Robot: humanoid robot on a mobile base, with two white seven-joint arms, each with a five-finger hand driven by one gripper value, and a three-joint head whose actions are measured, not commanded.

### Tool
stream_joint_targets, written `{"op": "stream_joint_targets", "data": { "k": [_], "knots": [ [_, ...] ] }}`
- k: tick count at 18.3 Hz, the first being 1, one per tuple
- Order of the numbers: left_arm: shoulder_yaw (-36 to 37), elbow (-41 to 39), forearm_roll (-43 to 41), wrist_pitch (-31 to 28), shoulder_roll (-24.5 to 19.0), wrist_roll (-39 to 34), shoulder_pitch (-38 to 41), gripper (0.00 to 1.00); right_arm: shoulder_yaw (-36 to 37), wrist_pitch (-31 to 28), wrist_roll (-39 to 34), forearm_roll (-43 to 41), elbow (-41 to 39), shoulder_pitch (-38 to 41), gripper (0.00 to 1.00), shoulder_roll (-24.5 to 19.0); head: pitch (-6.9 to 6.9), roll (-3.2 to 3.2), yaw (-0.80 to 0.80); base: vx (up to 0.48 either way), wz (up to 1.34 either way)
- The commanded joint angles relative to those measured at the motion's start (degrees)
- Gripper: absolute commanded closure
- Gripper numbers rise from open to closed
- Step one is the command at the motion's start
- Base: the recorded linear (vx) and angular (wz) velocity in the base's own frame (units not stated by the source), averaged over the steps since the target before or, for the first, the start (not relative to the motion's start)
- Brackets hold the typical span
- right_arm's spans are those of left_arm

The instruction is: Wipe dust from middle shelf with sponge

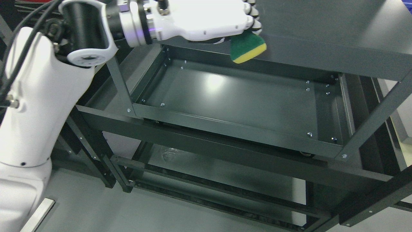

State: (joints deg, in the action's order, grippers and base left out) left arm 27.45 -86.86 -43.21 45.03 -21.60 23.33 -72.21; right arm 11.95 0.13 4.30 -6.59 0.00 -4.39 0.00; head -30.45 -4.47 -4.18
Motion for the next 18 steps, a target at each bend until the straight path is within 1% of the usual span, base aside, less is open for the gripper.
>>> {"op": "stream_joint_targets", "data": {
  "k": [1, 3, 5, 6, 8, 9, 11, 14, 16, 18],
  "knots": [
    [-10.1, -4.9, 7.3, 0.0, -23.8, 0.3, 4.8, 0.98, 0.0, -4.2, -0.2, 0.0, -1.0, 0.0, 0.00, 1.0, 0.00, 0.00, 0.00, 0.000, 0.00],
    [-11.4, -4.8, 10.3, 0.0, -30.6, 0.4, 6.4, 0.98, 0.0, -4.2, -0.2, 0.0, -1.0, 0.0, 0.00, 1.0, 0.00, 0.00, 0.00, 0.000, 0.00],
    [-13.3, -4.4, 13.3, 0.0, -36.0, 0.4, 9.3, 0.98, 0.0, -4.2, -0.2, 0.0, -1.0, 0.0, 0.00, 1.0, 0.00, 0.00, 0.00, 0.000, 0.00],
    [-15.6, -4.1, 14.5, 0.0, -38.5, 0.4, 12.0, 0.97, 0.0, -4.2, -0.2, 0.0, -1.0, 0.0, 0.00, 1.0, 0.00, 0.00, 0.00, 0.000, 0.00],
    [-20.7, -3.1, 15.6, 0.0, -41.4, 0.4, 17.0, 0.97, 0.0, -4.2, -0.2, 0.0, -1.0, 0.0, 0.00, 1.0, 0.00, 0.00, 0.00, 0.000, 0.00],
    [-22.7, -2.8, 15.9, 0.0, -41.9, 0.4, 18.8, 0.97, 0.0, -4.2, -0.2, 0.0, -1.0, 0.0, 0.00, 1.0, 0.00, 0.00, 0.00, 0.000, 0.00],
    [-23.9, -2.7, 16.1, 0.0, -41.9, 0.4, 19.6, 0.97, 0.0, -4.2, -0.2, 0.0, -1.0, 0.0, 0.00, 1.0, 0.00, 0.00, 0.00, 0.000, 0.00],
    [-23.8, -2.8, 16.9, 0.0, -39.7, 0.3, 18.0, 0.97, 0.0, -4.2, -0.2, 0.0, -1.0, 0.0, 0.00, 1.0, 0.00, 0.00, 0.00, 0.000, 0.00],
    [-23.1, -2.8, 17.6, 0.0, -35.2, 0.3, 14.8, 0.97, 0.0, -4.2, -0.2, 0.0, -1.0, 0.0, 0.00, 1.0, 0.00, 0.00, 0.00, 0.000, 0.00],
    [-20.8, -2.8, 17.5, 0.0, -29.1, 0.3, 10.0, 0.97, 0.0, -4.2, -0.2, 0.0, -1.0, 0.0, 0.00, 1.0, 0.00, 0.00, 0.00, 0.000, 0.00]
  ]
}}
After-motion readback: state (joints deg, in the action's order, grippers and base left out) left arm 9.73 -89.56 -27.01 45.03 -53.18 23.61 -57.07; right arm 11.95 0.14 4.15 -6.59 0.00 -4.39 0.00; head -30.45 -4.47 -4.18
